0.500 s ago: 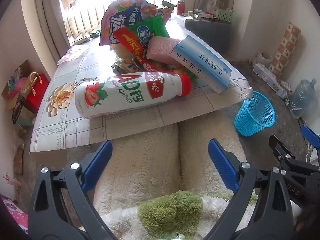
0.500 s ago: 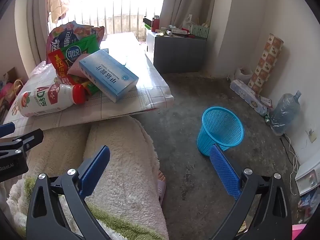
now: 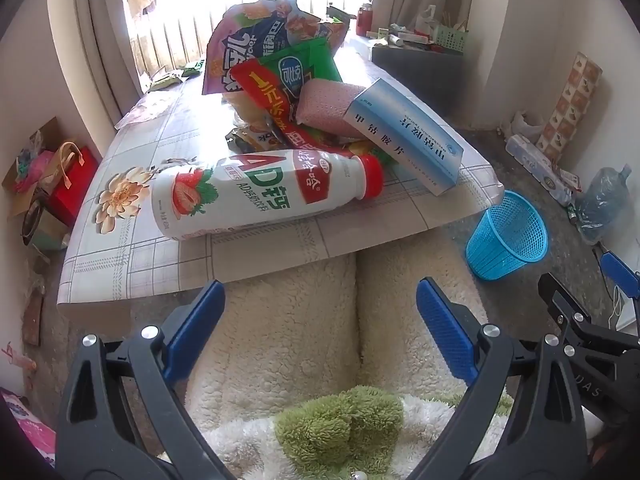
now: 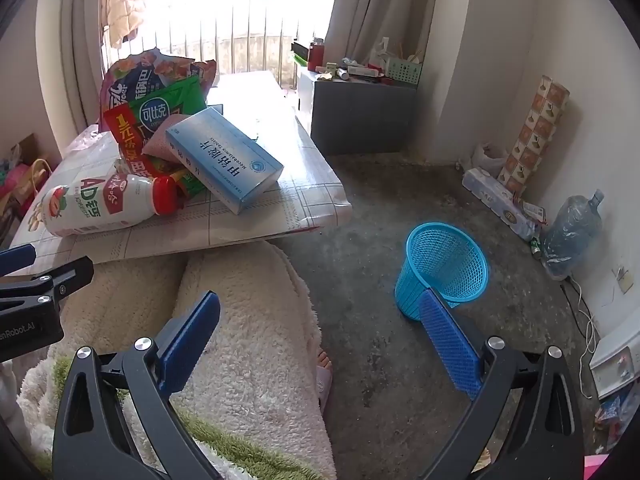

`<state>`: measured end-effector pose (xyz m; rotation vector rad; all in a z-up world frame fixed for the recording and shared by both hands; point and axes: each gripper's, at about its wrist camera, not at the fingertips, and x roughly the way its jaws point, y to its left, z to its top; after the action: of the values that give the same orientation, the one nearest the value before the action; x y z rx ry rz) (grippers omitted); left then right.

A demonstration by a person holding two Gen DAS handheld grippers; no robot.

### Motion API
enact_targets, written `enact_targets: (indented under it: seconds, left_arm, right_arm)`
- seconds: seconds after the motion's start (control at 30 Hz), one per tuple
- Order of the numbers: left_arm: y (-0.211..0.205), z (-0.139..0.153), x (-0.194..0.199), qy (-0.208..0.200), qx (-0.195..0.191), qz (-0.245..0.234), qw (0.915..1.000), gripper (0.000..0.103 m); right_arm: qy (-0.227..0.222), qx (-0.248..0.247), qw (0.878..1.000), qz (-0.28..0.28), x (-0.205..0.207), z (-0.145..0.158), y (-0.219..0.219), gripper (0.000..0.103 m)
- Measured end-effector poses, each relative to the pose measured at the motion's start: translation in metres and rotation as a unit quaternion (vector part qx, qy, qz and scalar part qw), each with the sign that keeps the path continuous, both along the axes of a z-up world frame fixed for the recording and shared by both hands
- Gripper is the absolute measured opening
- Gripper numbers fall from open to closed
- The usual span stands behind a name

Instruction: Collect trash

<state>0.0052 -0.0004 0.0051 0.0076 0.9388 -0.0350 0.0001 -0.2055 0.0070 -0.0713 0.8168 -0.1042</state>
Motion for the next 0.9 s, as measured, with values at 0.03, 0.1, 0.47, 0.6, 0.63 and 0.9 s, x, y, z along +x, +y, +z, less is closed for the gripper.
enact_targets:
  seconds: [0.03, 0.1, 0.47, 0.6, 0.63, 0.9]
  left_arm:
    - [0.0, 0.0, 0.001, 0.0, -0.001, 0.001, 1.0, 0.092]
    - [0.002, -0.001, -0.005, -0.004, 0.0, 0.003, 1.0, 0.092]
    - [0.015, -0.005, -0.005, 0.003, 0.003, 0.034, 0.9994, 0.092]
    - [0.016, -0.003, -0.006, 0.0, 0.004, 0.038, 0.9993, 0.092]
    - [0.016, -0.003, -0.006, 0.001, 0.004, 0.038, 0.9993, 0.092]
    - [0.016, -0.001, -0.005, -0.001, 0.006, 0.035, 0.9994, 0.092]
  right_arm:
    - [0.0, 0.0, 1.0, 0.001, 0.0, 0.0, 0.0, 0.097]
    - [0.0, 0.0, 1.0, 0.002, 0.0, 0.0, 0.001, 0.097]
    - [-0.008, -0.004, 1.0, 0.006, -0.001, 0.005, 0.005, 0.097]
    - [-0.009, -0.004, 1.0, 0.006, -0.001, 0.006, 0.004, 0.097]
    - [-0.009, -0.004, 1.0, 0.006, 0.0, 0.006, 0.004, 0.097]
    - [-0.011, -0.004, 1.0, 0.004, 0.001, 0.008, 0.002, 0.097]
